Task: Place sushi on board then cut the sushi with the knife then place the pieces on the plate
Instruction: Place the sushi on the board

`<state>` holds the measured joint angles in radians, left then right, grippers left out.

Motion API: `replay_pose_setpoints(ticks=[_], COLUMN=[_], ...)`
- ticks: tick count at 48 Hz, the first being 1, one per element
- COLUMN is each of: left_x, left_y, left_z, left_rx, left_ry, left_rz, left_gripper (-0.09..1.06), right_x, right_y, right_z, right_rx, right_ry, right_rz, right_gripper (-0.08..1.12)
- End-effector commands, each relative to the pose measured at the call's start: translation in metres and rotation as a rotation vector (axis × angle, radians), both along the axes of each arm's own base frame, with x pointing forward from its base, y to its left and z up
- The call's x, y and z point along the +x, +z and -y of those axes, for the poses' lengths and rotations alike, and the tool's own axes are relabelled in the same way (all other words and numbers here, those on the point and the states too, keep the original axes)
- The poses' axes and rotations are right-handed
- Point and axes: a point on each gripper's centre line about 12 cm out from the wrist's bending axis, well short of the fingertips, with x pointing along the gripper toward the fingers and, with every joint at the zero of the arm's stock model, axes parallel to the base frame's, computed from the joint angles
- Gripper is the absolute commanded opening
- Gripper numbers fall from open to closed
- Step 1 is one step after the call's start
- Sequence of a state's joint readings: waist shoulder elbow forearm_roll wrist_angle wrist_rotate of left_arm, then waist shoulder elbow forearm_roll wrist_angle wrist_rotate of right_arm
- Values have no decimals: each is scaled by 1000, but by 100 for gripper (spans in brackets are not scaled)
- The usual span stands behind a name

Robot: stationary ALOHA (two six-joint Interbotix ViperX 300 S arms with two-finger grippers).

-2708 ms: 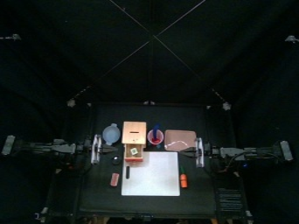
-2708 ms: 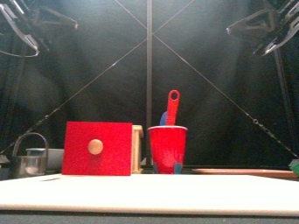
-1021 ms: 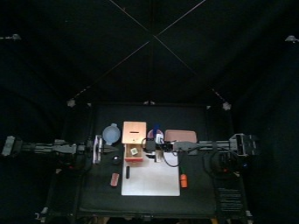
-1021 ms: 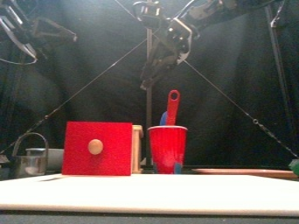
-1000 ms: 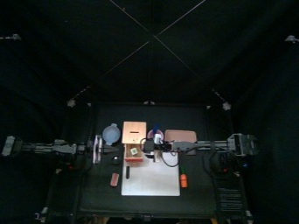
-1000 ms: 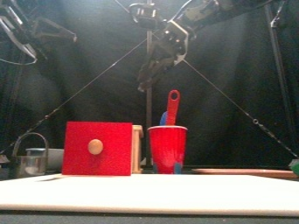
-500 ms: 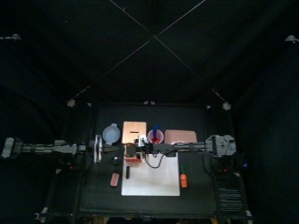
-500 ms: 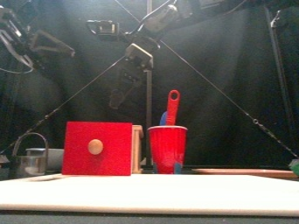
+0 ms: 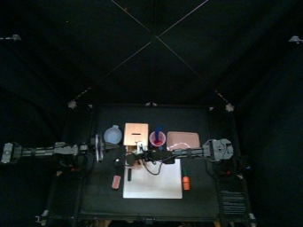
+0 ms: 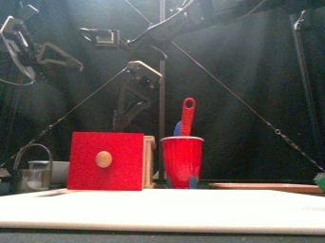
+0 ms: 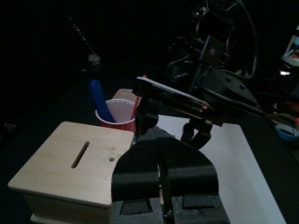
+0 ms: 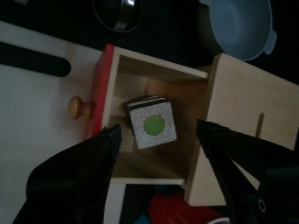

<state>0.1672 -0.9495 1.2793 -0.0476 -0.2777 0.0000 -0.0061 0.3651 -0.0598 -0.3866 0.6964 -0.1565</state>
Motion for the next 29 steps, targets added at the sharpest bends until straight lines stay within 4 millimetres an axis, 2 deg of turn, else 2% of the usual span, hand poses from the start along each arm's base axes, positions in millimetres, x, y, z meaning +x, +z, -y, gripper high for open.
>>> replay_pose_setpoints(ticks=[1, 17, 25, 29], left_x=[2, 0, 0, 0], left_y=[6, 1, 1, 1], left_z=[-1, -2, -2, -2], left_rx=[-6, -23, -23, -23], left_ry=[5, 12, 12, 12], left_rz=[18, 10, 12, 10], left_gripper=[5, 5, 5, 5], right_x=[4, 10, 11, 10], right_y=[13, 3, 5, 12], right_z=[2, 2, 5, 6], right_rx=[9, 44, 46, 46], right_ry=[14, 17, 5, -5], right_rz=[30, 9, 8, 3], right_gripper=[96, 81, 81, 81])
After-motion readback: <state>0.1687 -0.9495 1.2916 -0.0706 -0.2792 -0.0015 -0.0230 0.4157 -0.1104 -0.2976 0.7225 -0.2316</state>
